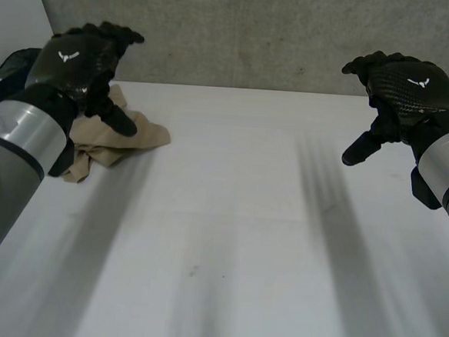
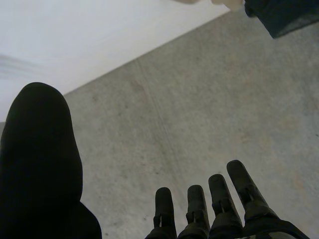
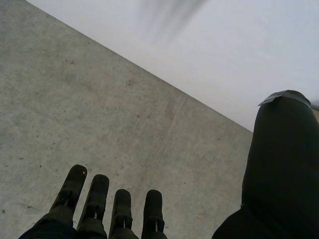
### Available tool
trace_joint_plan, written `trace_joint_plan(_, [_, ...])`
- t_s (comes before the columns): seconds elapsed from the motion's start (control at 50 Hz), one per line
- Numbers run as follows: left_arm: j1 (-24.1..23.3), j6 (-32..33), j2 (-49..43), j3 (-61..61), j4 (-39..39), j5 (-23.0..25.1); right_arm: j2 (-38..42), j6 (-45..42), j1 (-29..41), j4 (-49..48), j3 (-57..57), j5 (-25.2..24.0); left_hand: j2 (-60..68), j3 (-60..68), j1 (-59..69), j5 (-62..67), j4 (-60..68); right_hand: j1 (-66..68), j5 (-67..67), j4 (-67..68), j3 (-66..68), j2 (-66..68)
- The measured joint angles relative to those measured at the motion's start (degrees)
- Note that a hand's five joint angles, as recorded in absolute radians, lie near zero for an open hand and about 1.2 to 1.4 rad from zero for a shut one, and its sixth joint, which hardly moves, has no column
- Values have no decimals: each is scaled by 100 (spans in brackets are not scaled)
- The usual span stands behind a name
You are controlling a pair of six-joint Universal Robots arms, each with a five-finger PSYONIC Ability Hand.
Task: Fold the laundry.
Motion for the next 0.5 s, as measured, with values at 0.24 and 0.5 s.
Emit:
trace_joint_plan(0.24, [761,246,-985,644,570,112,104,-29,2,3,14,-1,-5,0,0,0,-6,0,0,0,0,0])
trace_joint_plan(0.5, [2372,1995,-3611,2016,2101,914,259,-36,3,-10,15,-2,-10,0,0,0,-6,0,0,0,0,0])
